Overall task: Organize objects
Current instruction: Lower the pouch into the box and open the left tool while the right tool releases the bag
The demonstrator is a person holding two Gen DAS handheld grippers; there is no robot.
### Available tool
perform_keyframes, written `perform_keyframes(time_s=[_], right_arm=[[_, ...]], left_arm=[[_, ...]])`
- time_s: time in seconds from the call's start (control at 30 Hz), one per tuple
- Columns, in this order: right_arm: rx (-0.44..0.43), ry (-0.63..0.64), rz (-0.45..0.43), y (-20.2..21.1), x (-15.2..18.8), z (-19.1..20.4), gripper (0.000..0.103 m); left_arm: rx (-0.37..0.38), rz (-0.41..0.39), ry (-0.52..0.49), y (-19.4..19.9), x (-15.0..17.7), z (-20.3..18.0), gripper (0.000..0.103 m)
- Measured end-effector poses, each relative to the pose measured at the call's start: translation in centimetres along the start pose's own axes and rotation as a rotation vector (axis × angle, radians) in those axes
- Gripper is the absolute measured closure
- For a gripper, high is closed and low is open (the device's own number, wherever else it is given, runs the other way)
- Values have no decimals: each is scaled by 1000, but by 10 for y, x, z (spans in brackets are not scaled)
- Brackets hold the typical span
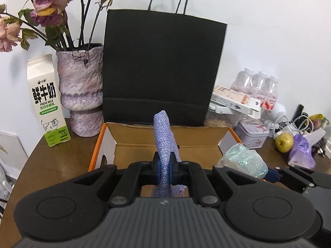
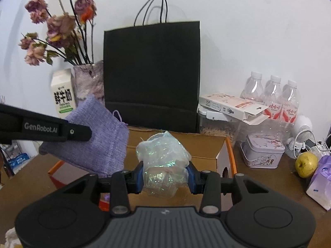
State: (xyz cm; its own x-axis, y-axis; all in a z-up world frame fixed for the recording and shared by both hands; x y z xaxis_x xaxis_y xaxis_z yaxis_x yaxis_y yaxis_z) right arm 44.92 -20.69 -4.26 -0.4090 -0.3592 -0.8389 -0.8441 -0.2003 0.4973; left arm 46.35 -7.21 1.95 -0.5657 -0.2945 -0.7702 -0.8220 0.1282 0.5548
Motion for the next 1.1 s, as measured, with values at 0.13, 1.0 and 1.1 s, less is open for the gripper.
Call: perform_keyframes(time_s=[0.13, 1.0, 1.1], right_arm=[[1, 5, 38, -22, -1, -4, 64], [-1, 3, 118, -66, 13, -17, 0], [0, 1, 113, -63, 12, -16, 0]], left_arm=[[-10, 17, -3, -20, -3, 0, 95], [-80, -6, -35, -60, 0, 14, 0], [-81, -3, -28, -59, 0, 16, 0]])
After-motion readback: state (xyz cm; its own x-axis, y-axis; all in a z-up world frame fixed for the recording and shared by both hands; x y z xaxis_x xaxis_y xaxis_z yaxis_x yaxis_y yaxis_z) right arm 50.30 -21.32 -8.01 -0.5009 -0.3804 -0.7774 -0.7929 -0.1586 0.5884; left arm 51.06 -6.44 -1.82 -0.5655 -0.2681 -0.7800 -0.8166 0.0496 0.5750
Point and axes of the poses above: each gripper's, at about its wrist camera, not at the fingertips, and y roughly against the way its jaws point, z to its left, x to its underside, the point moved 7 cm from there along -y, roughly the way its jaws point, and after that the axes turned 15 degrees about y, right-handed, at the moved point
